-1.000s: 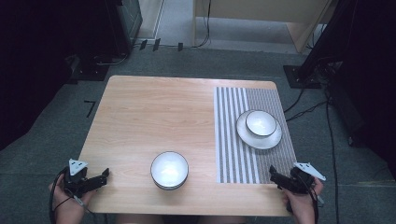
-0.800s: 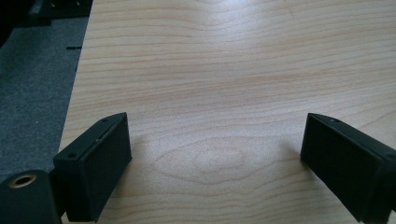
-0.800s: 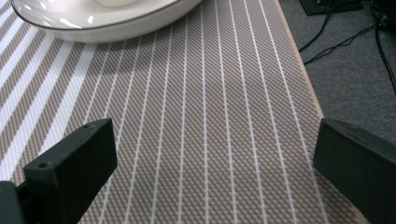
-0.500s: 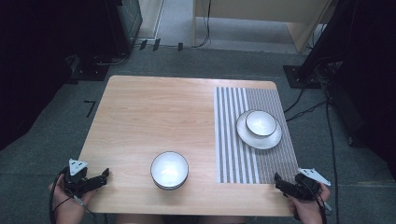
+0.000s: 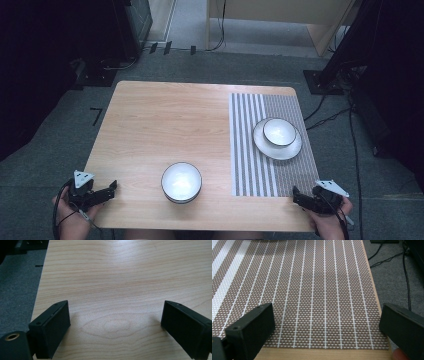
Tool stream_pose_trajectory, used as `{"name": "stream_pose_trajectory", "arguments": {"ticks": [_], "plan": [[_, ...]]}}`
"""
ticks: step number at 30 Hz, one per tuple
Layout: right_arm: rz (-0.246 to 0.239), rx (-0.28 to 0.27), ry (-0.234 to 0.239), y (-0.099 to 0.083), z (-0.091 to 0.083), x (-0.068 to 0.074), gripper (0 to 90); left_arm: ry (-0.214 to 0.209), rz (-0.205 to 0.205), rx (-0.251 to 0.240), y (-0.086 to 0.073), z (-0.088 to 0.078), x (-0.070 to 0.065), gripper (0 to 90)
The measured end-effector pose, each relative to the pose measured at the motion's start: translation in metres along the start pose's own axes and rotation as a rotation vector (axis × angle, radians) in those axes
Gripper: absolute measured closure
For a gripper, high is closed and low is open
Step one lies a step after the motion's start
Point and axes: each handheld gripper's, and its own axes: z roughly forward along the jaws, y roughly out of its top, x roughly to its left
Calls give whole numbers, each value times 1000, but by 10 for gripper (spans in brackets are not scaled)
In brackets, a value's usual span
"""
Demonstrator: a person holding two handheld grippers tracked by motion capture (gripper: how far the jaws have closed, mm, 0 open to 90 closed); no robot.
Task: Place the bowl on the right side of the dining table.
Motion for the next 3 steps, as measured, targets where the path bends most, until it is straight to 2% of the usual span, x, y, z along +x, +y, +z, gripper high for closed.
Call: {"name": "stream_pose_trajectory", "arguments": {"ticks": [3], "plan": [[1, -1, -1, 0, 0, 0, 0, 0, 0, 0, 0, 0, 0, 81]]}}
